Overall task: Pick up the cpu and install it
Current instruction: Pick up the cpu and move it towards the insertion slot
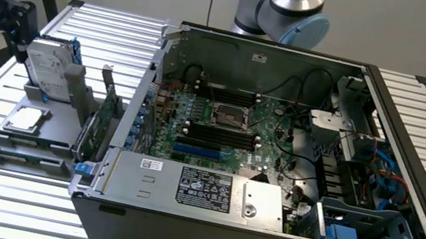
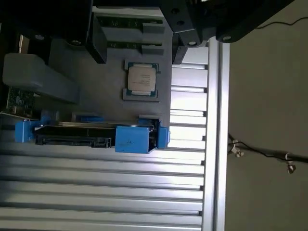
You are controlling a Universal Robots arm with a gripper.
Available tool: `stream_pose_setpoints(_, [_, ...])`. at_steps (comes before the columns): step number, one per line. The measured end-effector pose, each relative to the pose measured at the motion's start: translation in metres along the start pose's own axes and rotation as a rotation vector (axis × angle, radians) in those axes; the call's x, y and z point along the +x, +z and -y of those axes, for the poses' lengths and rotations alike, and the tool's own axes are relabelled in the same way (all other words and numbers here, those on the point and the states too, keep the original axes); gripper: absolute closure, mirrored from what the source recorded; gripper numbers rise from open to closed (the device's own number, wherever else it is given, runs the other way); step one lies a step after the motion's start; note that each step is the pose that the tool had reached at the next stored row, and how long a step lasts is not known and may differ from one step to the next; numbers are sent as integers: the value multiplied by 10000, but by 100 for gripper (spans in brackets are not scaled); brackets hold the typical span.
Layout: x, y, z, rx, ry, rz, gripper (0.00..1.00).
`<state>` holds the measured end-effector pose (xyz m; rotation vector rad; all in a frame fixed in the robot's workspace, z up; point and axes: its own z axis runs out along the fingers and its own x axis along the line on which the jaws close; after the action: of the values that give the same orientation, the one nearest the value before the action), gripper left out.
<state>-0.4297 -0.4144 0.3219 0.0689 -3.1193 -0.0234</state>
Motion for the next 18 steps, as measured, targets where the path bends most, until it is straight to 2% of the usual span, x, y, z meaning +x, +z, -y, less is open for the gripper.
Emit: stream_pose_setpoints(18, [-18, 324, 95, 0, 15, 2, 35])
